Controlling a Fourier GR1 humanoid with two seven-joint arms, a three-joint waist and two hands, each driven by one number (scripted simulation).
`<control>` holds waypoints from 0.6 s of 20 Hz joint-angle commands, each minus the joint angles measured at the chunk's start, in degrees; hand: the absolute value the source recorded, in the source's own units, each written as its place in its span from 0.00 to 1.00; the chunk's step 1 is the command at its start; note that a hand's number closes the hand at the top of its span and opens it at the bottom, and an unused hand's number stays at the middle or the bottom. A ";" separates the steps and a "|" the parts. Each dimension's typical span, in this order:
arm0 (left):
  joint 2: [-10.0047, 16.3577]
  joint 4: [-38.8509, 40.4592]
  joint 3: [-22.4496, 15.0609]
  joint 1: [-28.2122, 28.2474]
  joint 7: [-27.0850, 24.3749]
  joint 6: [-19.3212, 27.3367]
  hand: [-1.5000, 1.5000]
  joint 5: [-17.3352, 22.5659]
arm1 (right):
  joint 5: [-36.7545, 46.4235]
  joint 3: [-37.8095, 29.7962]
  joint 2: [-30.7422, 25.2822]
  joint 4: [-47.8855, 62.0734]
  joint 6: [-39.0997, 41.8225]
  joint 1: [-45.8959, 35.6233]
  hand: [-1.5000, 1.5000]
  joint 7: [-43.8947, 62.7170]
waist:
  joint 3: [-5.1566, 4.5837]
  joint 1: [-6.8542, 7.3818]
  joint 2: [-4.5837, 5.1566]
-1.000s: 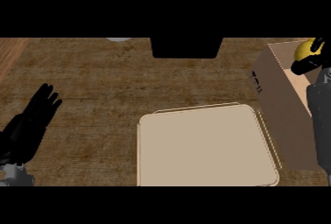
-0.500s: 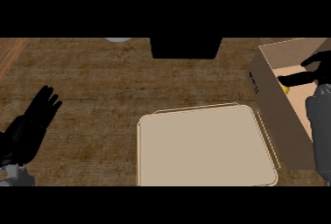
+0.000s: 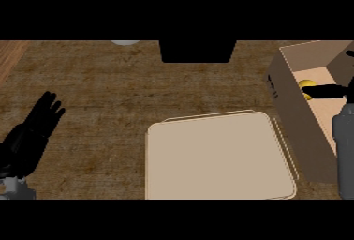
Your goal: Pick the lemon from the tray and place it in the cardboard box
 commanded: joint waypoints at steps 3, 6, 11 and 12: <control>0.37 1.95 0.41 -0.97 -0.89 -0.46 0.50 -0.01 | -10.27 -8.00 2.67 -5.92 -12.01 2.82 0.00 -6.67 | 0.37 -0.75 0.16; -1.60 0.86 -1.64 -0.69 -0.58 1.88 0.50 -2.54 | -13.42 -8.15 4.18 -13.90 -10.27 4.39 0.00 -3.68 | 0.29 -0.82 -0.07; 1.34 -0.48 1.81 -0.82 2.16 -1.08 0.50 2.43 | -23.00 -14.59 -0.76 -22.13 -4.18 12.23 0.00 -3.17 | 0.29 -0.61 -0.05; -1.02 -0.77 -0.81 -1.15 1.52 2.20 0.50 -1.60 | -24.79 -14.63 1.85 -24.82 -4.99 15.45 0.00 -4.74 | 0.30 -0.74 -0.02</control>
